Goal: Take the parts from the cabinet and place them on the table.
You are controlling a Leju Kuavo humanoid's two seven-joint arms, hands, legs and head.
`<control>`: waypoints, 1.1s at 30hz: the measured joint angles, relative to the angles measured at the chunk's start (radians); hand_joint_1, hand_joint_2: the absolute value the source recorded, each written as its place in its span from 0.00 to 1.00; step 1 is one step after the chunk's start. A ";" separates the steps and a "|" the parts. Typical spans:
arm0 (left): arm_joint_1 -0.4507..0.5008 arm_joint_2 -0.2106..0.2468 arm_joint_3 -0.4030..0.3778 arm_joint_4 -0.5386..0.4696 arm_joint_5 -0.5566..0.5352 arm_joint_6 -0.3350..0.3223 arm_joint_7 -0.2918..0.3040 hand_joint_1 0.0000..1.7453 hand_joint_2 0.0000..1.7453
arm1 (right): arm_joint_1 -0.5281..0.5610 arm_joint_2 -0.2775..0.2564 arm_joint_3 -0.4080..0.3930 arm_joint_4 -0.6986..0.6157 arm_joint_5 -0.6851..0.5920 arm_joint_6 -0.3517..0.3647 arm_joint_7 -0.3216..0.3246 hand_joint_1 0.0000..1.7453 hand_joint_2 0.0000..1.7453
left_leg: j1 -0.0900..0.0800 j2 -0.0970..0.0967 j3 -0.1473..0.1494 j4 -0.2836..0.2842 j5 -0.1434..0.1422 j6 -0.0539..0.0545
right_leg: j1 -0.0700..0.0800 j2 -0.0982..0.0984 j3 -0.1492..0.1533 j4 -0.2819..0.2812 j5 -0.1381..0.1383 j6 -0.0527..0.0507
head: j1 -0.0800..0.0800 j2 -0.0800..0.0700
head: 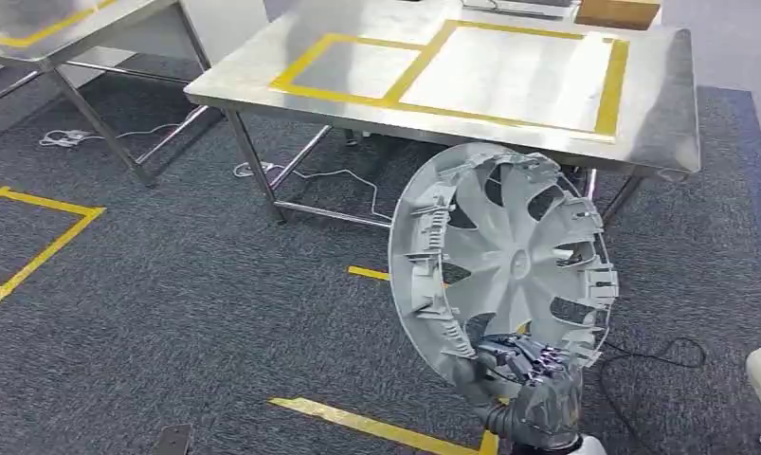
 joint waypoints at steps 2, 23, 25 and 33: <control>0.001 0.001 0.000 0.000 0.000 0.000 0.000 0.00 1.00 | -0.002 0.000 0.000 0.000 -0.013 0.001 -0.003 1.00 1.00 | -0.002 -0.001 -0.007 0.006 -0.002 0.000 | -0.002 -0.003 -0.003 -0.006 0.002 0.010 | 0.001 0.000; 0.002 0.000 -0.001 0.000 -0.005 -0.001 0.000 0.00 1.00 | -0.008 0.000 -0.006 -0.011 -0.032 0.012 -0.015 1.00 1.00 | 0.006 0.013 -0.058 0.243 -0.175 -0.029 | 0.001 0.010 -0.045 0.000 0.038 -0.023 | 0.002 0.000; 0.005 0.001 0.000 0.000 -0.005 0.000 0.001 0.00 1.00 | -0.006 0.000 -0.008 -0.011 -0.033 0.012 -0.015 1.00 1.00 | 0.007 0.011 -0.109 0.313 -0.174 -0.031 | 0.001 0.038 -0.040 0.000 0.036 -0.024 | 0.002 0.000; -0.004 0.003 -0.001 0.000 -0.010 0.003 0.006 0.00 1.00 | -0.003 0.000 -0.011 -0.011 0.007 0.000 -0.016 1.00 1.00 | 0.002 -0.023 -0.010 0.010 -0.007 -0.001 | 0.000 0.092 -0.028 -0.002 0.019 0.009 | -0.002 0.000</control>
